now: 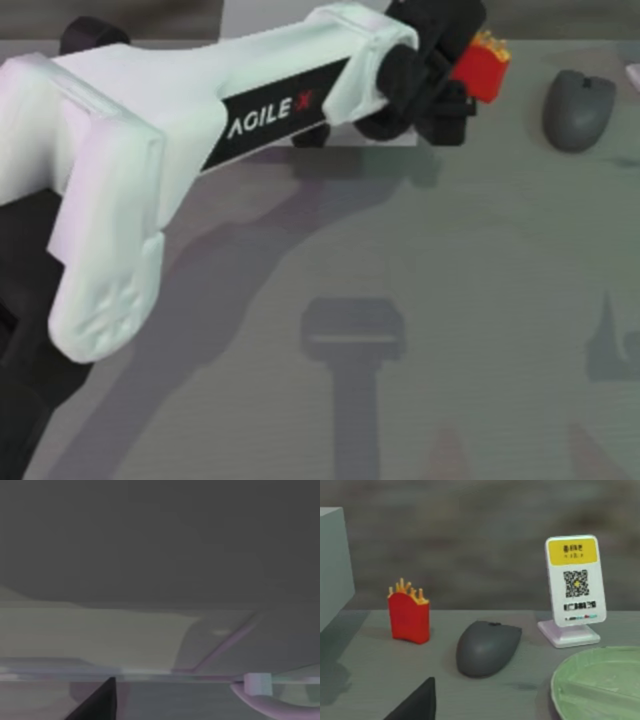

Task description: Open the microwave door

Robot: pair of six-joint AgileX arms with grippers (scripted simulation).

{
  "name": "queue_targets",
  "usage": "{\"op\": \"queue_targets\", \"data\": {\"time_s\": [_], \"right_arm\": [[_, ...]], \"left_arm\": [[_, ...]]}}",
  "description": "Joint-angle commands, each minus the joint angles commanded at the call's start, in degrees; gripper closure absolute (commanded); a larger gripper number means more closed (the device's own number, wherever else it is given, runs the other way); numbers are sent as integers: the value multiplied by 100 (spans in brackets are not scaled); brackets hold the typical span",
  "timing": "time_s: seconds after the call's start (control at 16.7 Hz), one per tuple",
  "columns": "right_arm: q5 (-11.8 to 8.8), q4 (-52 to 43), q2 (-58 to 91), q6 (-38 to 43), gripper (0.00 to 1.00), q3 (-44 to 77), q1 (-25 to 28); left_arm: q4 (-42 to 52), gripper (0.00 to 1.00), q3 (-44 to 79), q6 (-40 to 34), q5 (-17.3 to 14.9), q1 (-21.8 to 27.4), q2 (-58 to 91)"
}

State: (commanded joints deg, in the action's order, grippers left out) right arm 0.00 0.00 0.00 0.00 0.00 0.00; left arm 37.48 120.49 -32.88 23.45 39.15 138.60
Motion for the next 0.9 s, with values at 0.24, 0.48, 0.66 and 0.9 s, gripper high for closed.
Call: {"op": "queue_targets", "data": {"time_s": [0.24, 0.48, 0.66, 0.9], "right_arm": [[0, 0, 0, 0, 0, 0, 0], [0, 0, 0, 0, 0, 0, 0], [0, 0, 0, 0, 0, 0, 0], [0, 0, 0, 0, 0, 0, 0]], "left_arm": [[0, 30, 0, 0, 0, 0, 0], [0, 60, 0, 0, 0, 0, 0], [0, 83, 0, 0, 0, 0, 0], [0, 100, 0, 0, 0, 0, 0]]}}
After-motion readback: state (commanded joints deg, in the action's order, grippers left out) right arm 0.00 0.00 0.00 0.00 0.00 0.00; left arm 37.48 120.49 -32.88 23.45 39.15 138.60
